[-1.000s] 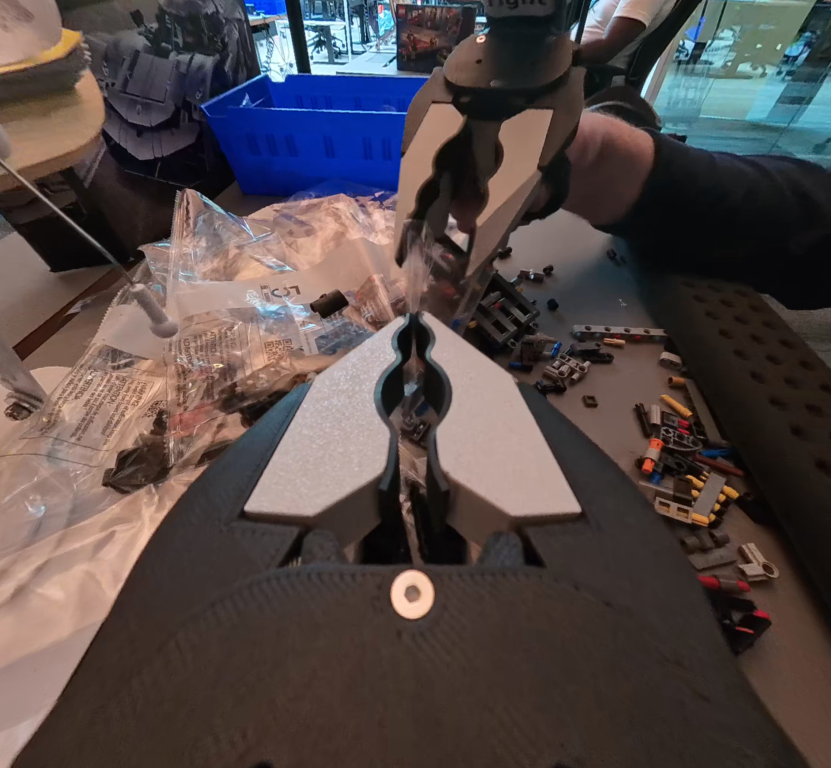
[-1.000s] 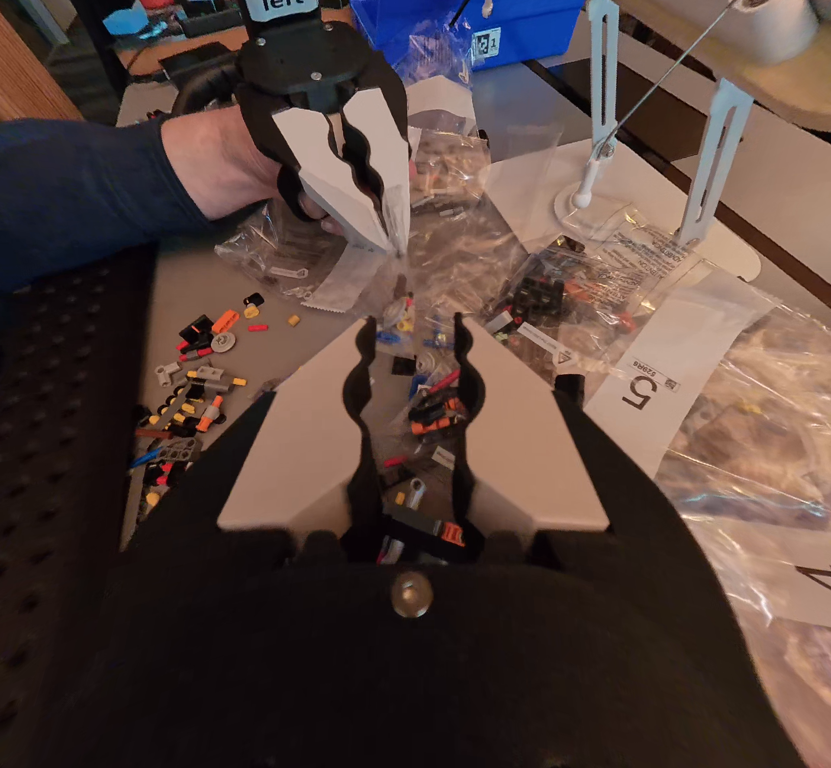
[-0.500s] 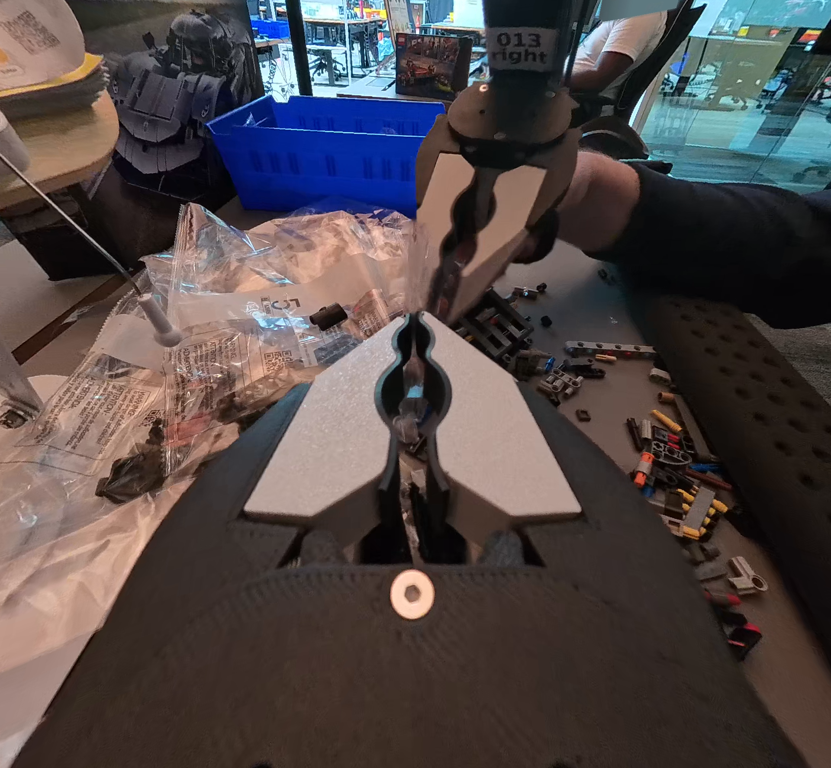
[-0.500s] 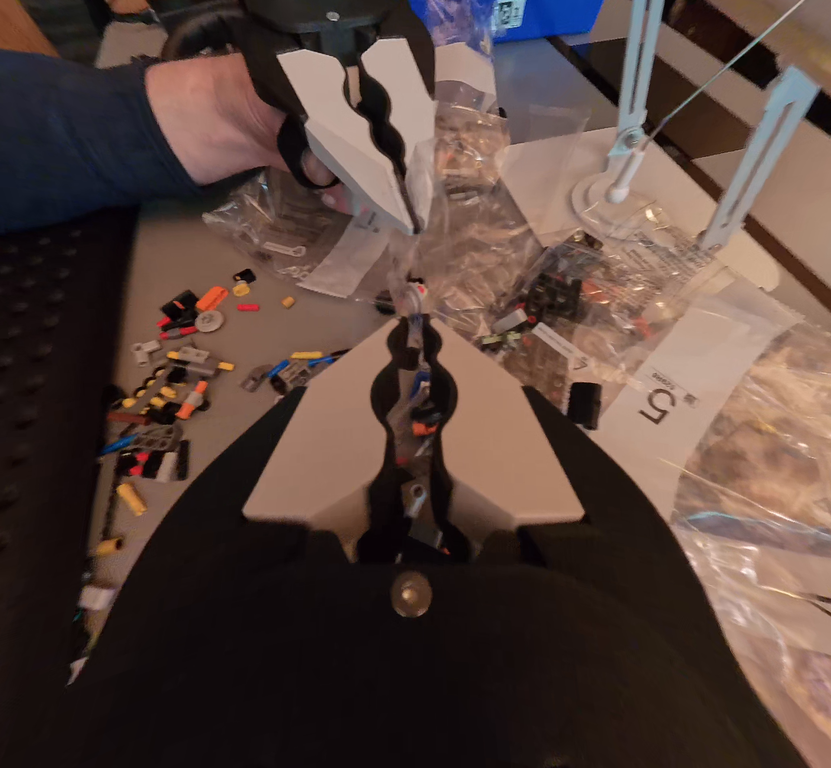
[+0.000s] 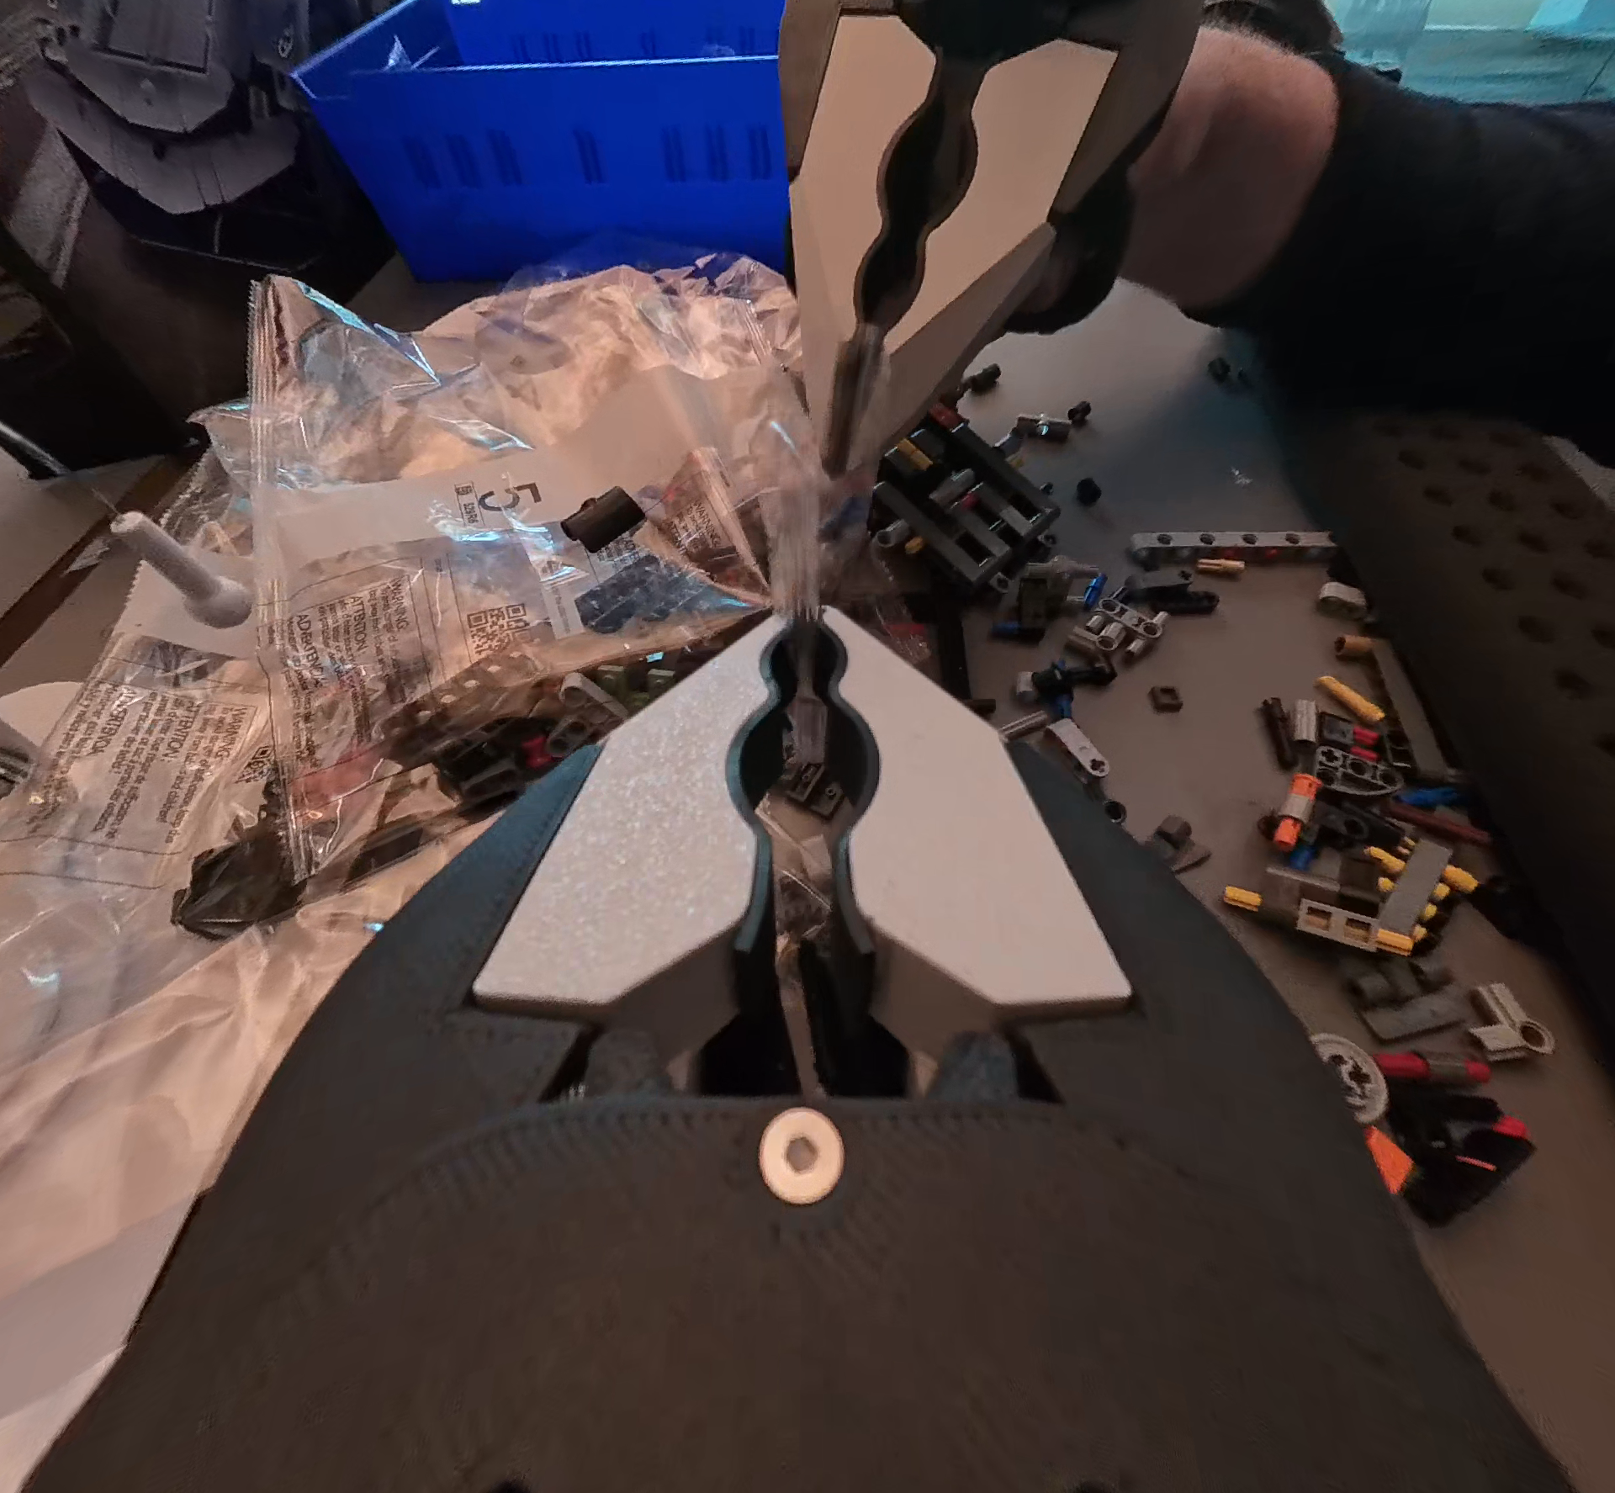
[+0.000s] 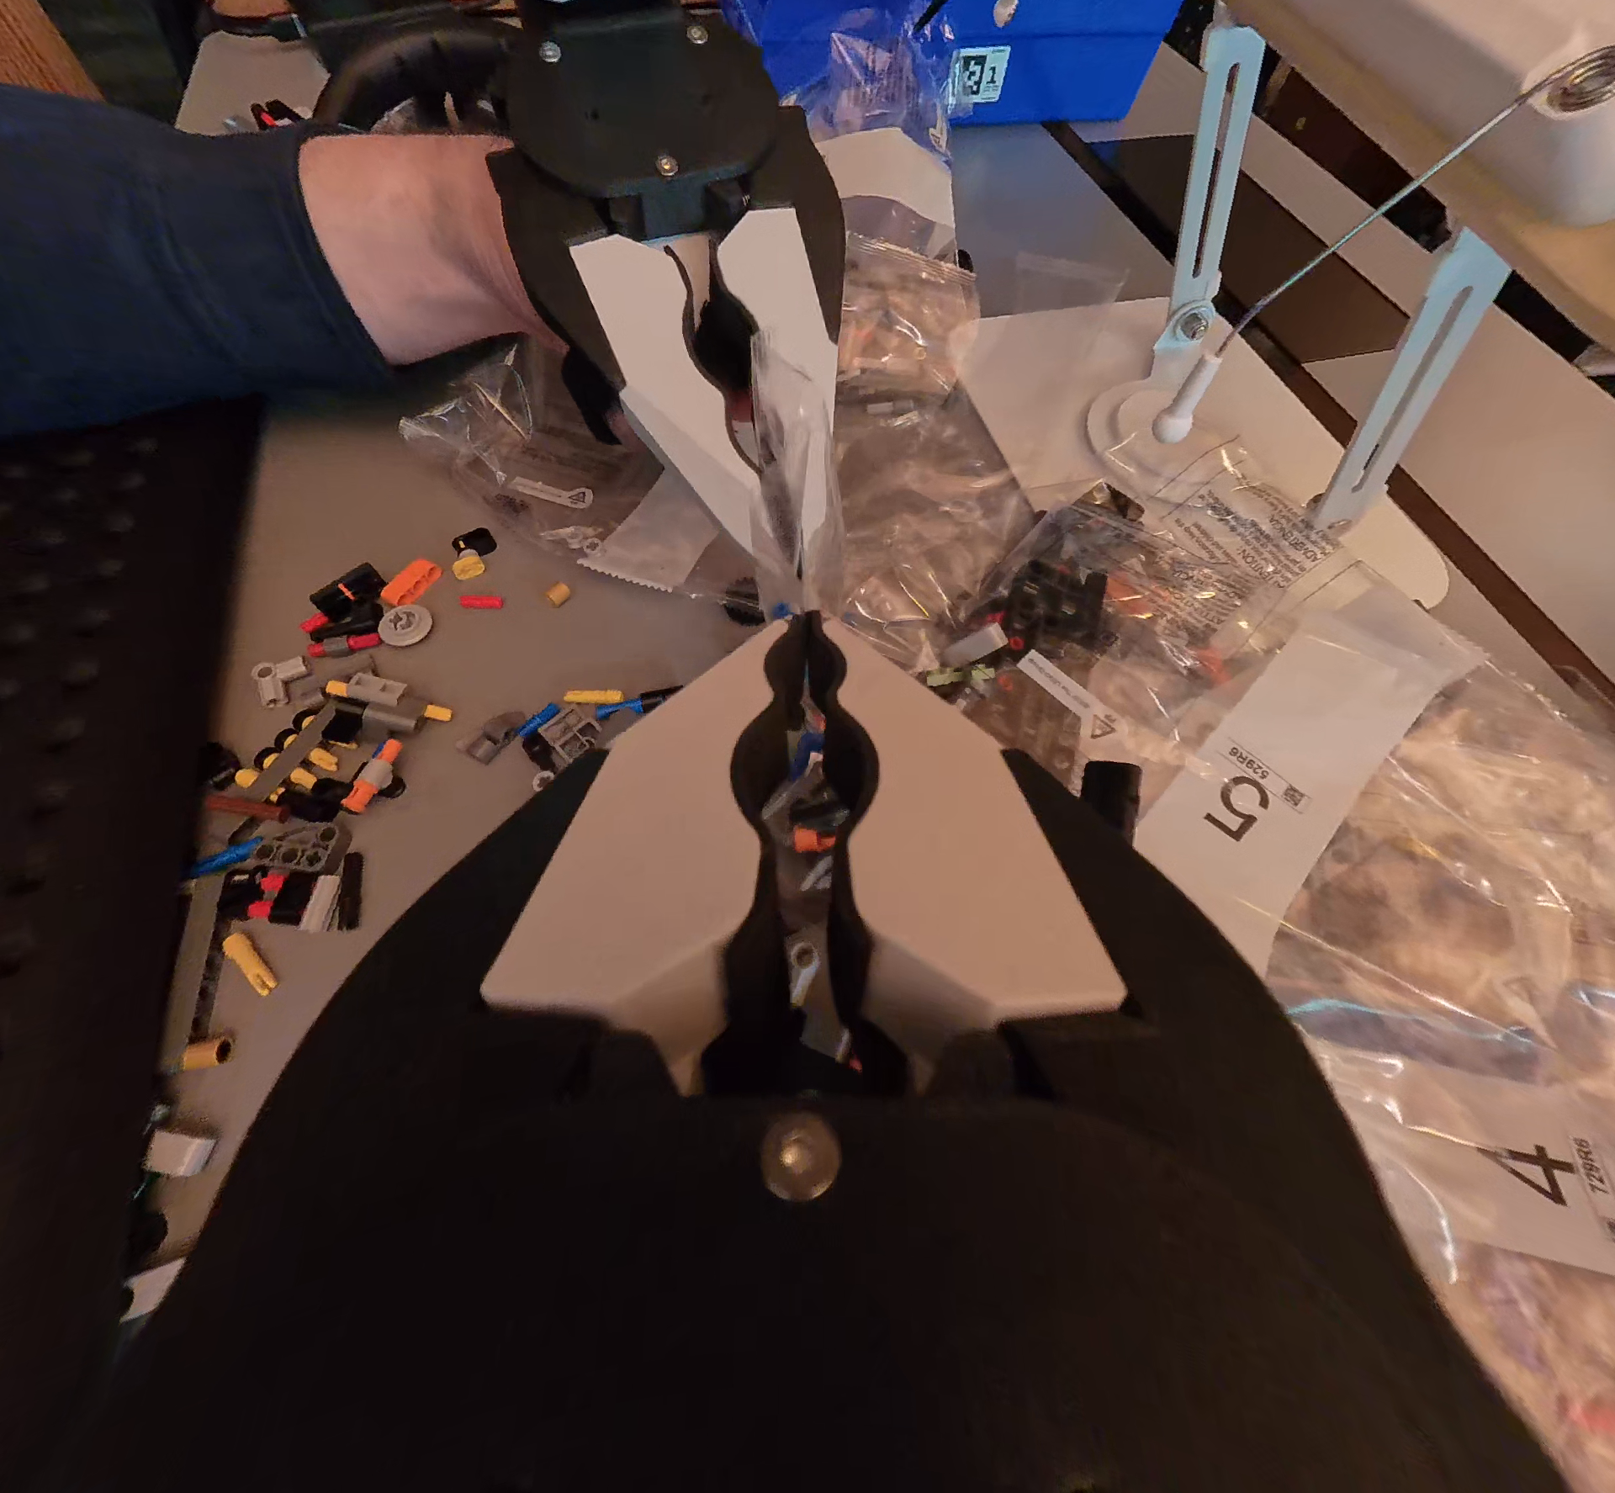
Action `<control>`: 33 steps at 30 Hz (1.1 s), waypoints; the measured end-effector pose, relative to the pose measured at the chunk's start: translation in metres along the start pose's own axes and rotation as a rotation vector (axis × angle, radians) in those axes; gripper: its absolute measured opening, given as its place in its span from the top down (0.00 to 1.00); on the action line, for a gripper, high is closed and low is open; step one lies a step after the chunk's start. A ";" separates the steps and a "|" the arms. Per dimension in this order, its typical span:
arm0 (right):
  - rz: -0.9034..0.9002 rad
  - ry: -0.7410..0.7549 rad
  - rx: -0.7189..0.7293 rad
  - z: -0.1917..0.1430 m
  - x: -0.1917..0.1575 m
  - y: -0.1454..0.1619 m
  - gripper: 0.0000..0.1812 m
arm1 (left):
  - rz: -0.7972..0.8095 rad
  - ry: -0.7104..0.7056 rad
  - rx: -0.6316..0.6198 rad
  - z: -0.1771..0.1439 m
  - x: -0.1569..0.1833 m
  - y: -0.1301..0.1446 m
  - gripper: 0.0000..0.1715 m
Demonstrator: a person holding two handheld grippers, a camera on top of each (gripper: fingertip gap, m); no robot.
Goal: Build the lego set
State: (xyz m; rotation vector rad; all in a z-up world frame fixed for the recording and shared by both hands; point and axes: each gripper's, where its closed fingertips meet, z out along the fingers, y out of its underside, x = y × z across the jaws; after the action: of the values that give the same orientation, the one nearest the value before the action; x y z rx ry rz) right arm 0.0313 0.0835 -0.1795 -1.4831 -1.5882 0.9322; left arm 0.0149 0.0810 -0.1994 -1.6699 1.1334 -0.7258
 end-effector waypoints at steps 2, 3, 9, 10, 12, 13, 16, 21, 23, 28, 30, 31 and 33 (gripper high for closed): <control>0.021 0.016 0.005 -0.001 0.003 -0.001 1.00 | 0.009 -0.032 -0.006 -0.001 -0.005 0.001 1.00; 0.033 0.018 0.001 -0.003 0.005 -0.001 0.97 | 0.004 -0.040 0.001 -0.003 -0.007 -0.001 1.00; -0.002 0.031 -0.117 -0.012 0.007 0.018 0.90 | -0.023 -0.079 0.050 -0.011 -0.017 -0.008 1.00; -0.013 -0.022 -0.129 -0.011 -0.003 0.020 0.90 | -0.023 -0.083 0.051 -0.012 -0.018 -0.008 1.00; -0.055 -0.138 -0.189 -0.006 -0.027 0.031 0.90 | -0.024 -0.083 0.050 -0.011 -0.018 -0.008 1.00; -0.090 -0.174 -0.235 -0.003 -0.036 0.039 0.91 | -0.024 -0.081 0.048 -0.010 -0.017 -0.007 1.00; -0.162 -0.256 -0.354 0.005 -0.057 0.061 0.92 | -0.018 -0.078 0.033 -0.008 -0.016 -0.005 1.00; -0.212 -0.341 -0.366 0.017 -0.081 0.062 0.92 | -0.015 -0.073 0.031 -0.005 -0.015 -0.004 1.00; -0.243 -0.364 -0.368 0.023 -0.091 0.062 0.92 | -0.014 -0.069 0.023 -0.003 -0.014 -0.003 1.00; -0.268 -0.369 -0.444 0.031 -0.097 0.075 0.93 | -0.007 -0.067 0.013 0.000 -0.013 -0.001 1.00; -0.258 -0.310 -0.460 0.029 -0.084 0.077 0.92 | -0.006 -0.069 0.011 0.002 -0.013 -0.001 1.00; -0.243 -0.275 -0.465 0.025 -0.075 0.077 0.93 | -0.005 -0.070 0.010 0.002 -0.013 0.000 1.00; -0.221 -0.224 -0.487 0.014 -0.060 0.081 0.92 | -0.004 -0.069 0.007 0.004 -0.012 0.000 1.00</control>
State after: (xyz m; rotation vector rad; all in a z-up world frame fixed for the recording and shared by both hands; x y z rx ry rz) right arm 0.0569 0.0286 -0.2608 -1.5113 -2.2099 0.6251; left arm 0.0136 0.0940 -0.2006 -1.6795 1.0785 -0.6694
